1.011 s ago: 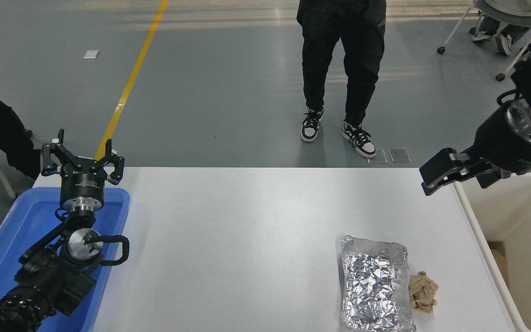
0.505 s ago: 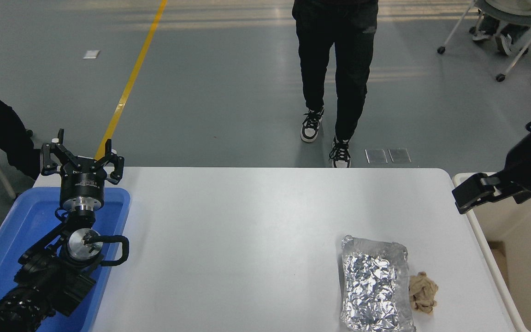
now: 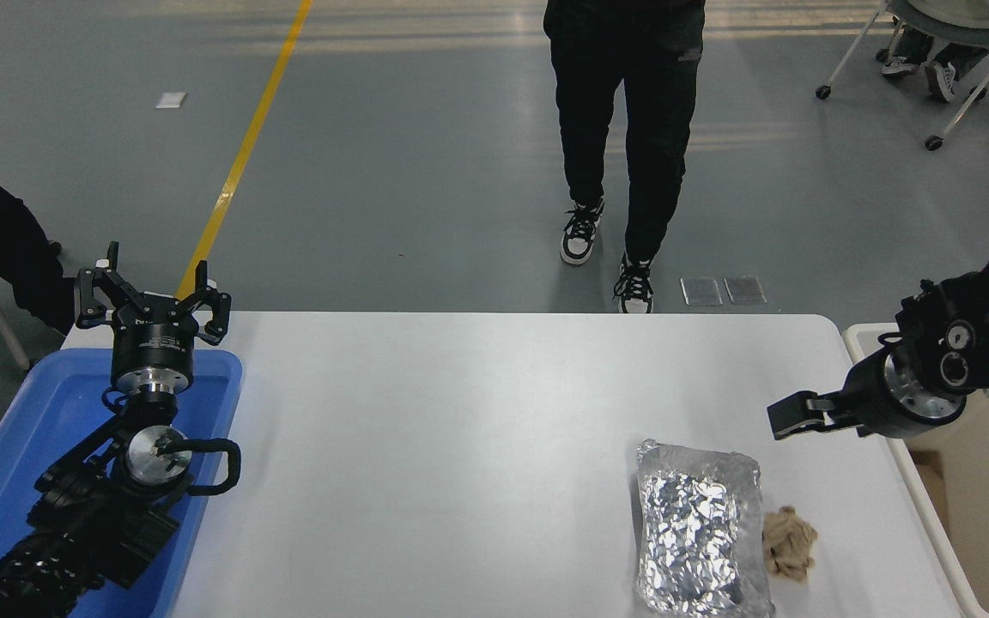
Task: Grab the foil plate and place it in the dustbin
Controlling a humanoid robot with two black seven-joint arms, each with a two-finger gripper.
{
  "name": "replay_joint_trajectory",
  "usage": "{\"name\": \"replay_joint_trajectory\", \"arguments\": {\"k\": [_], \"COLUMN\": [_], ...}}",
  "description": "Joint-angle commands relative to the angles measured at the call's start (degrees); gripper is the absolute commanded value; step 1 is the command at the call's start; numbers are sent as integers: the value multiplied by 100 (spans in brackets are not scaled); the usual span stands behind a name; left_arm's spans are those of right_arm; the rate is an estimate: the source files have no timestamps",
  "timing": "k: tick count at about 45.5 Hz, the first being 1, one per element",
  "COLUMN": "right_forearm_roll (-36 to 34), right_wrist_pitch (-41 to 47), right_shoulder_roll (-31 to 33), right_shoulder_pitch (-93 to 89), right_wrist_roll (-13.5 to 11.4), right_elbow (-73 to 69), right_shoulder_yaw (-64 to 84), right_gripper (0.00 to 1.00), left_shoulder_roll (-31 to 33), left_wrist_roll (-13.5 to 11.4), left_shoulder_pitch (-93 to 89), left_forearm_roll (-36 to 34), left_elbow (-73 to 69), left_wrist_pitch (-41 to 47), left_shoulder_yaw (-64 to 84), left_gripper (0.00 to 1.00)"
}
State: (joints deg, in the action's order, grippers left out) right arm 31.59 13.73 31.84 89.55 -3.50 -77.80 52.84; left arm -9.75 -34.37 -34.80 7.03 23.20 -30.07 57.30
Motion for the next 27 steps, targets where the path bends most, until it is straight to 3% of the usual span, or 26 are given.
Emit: {"name": "replay_joint_trajectory", "arguments": {"k": [1, 27], "right_forearm_roll": [66, 57], "right_wrist_pitch": [-134, -398], "right_shoulder_roll": [-161, -670], "right_shoulder_pitch": [-1185, -1888], "right_wrist_roll": [-37, -37], "right_elbow": [537, 1144], "right_shoulder_yaw": [-687, -1021], "right_gripper": [100, 98], "left_shoulder_roll": [-1, -1], "left_wrist_roll": [1, 1], "left_shoulder_pitch": [-1, -1], "left_forearm_roll": [0, 0], "left_elbow": [0, 0], "left_wrist_pitch": [1, 1], "left_shoulder_yaw": [0, 0], "left_gripper": [99, 99]}}
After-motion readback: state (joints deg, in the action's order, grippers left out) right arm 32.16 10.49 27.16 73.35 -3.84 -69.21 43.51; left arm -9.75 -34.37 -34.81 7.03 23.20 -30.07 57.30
